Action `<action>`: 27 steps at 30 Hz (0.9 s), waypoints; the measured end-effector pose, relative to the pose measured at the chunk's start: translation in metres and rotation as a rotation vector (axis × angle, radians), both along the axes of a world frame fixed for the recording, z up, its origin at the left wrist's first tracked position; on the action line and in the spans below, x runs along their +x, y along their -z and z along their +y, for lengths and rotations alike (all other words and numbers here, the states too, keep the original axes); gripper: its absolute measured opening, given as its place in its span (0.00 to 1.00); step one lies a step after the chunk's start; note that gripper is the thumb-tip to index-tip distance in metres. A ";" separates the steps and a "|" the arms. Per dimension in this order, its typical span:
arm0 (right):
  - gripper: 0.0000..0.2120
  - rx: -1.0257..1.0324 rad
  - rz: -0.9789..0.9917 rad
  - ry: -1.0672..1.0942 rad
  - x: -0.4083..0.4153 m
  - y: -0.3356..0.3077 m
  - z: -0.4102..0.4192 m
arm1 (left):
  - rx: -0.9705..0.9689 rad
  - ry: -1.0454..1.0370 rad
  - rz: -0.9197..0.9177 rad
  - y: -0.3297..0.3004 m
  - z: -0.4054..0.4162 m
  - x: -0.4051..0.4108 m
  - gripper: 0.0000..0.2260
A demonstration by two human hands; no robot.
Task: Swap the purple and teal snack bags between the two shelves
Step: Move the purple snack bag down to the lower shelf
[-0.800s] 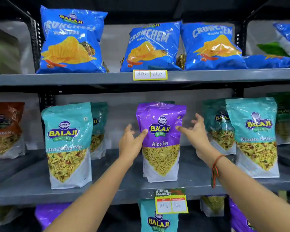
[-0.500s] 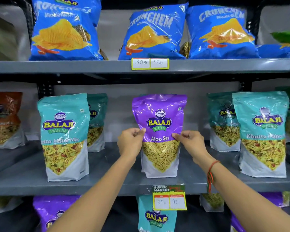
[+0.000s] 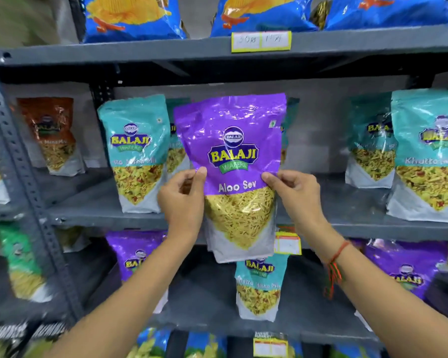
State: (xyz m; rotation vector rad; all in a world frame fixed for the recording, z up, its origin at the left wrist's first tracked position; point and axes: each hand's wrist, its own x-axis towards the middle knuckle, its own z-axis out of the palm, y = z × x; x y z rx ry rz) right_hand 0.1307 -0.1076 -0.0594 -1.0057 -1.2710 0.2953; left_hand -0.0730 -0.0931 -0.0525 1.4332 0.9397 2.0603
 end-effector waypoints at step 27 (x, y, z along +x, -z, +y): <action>0.29 -0.648 -0.036 0.036 -0.089 0.285 0.091 | -0.581 -0.207 0.383 0.292 0.101 -0.086 0.09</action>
